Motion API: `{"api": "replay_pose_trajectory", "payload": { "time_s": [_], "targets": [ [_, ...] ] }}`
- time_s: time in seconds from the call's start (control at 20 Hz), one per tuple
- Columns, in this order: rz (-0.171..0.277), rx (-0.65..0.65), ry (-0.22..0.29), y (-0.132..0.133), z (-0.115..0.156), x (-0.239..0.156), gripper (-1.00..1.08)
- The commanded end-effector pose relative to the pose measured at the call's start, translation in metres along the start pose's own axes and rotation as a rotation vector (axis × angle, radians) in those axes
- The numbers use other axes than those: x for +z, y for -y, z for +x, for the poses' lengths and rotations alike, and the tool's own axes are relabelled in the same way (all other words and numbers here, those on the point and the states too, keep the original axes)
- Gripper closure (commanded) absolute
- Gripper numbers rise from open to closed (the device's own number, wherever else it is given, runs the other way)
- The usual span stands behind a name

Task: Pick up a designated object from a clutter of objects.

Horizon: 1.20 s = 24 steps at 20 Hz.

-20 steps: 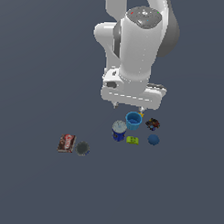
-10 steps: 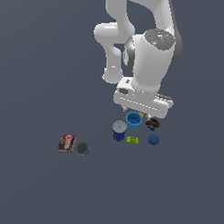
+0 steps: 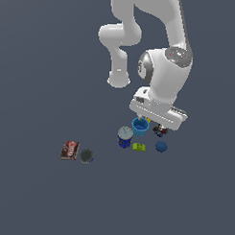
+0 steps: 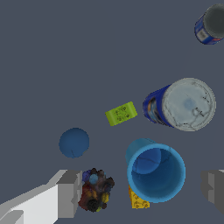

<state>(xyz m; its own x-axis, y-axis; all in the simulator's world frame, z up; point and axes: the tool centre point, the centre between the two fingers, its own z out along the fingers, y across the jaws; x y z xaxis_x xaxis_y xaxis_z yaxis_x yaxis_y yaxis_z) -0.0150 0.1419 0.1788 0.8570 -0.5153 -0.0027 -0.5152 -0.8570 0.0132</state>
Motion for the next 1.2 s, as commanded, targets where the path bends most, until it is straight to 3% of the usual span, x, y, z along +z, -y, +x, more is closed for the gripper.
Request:
{"api": "replay_pose_trajectory", "payload": {
  "time_s": [0.0, 1.15],
  "targets": [
    [0.000, 0.040, -0.002, 0.007, -0.009, 0.010, -0.92],
    [0.010, 0.364, -0.004, 0.051, -0.096, 0.086, -0.92]
  ]
}}
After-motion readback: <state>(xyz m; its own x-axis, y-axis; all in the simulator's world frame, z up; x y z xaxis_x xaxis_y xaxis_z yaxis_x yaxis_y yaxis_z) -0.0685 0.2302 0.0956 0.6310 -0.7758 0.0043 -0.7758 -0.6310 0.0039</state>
